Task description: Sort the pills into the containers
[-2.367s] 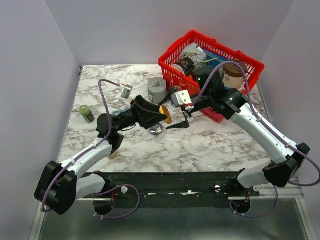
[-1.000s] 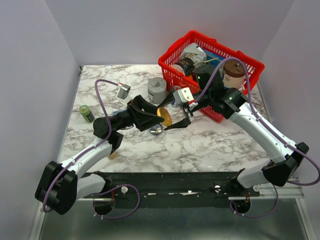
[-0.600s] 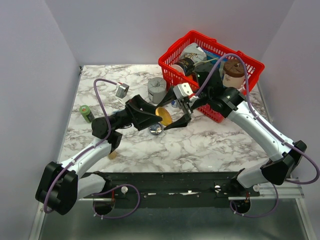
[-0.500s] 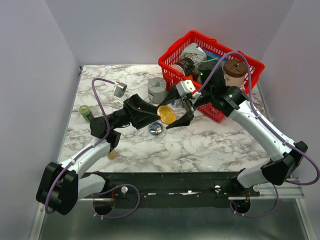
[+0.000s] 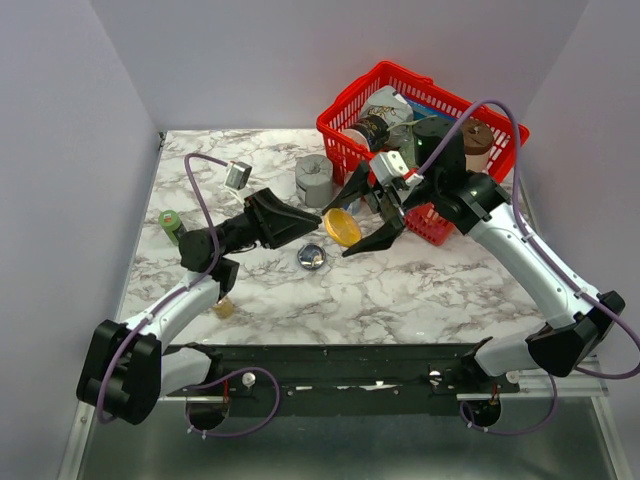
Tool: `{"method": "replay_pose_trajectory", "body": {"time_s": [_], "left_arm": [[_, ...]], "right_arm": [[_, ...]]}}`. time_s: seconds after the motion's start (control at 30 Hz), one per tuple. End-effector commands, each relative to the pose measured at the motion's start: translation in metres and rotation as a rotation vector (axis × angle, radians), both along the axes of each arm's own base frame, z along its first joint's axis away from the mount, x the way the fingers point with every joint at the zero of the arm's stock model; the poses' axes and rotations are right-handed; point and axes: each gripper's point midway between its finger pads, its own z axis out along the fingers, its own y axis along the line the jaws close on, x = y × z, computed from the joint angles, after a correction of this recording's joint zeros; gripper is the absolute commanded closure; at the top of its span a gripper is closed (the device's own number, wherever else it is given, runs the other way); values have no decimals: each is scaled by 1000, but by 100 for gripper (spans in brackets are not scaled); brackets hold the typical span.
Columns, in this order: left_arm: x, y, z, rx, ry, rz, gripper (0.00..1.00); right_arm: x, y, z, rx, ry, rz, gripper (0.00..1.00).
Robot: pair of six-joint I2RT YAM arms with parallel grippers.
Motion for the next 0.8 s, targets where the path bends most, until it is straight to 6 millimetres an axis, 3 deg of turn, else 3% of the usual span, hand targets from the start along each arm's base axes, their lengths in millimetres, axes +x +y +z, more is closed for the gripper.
{"method": "replay_pose_trajectory", "body": {"time_s": [0.0, 0.03, 0.07, 0.1, 0.43, 0.77], "left_arm": [[-38, 13, 28, -105, -210, -67, 31], [-41, 14, 27, -111, -214, -73, 24], [-45, 16, 29, -123, -231, -78, 4], [-45, 16, 30, -124, -232, -79, 1], [-47, 18, 57, -189, -296, -51, 1], [-50, 13, 71, -220, -325, -65, 1]], "right_arm": [[-6, -4, 11, 31, -9, 31, 57], [-4, -4, 12, 29, -10, 20, 57], [-2, -4, 13, 30, -12, 12, 57], [-1, -3, 14, 30, -16, 3, 57], [17, 9, 10, 14, 29, -44, 56], [30, 20, 1, 4, 49, -58, 55]]}}
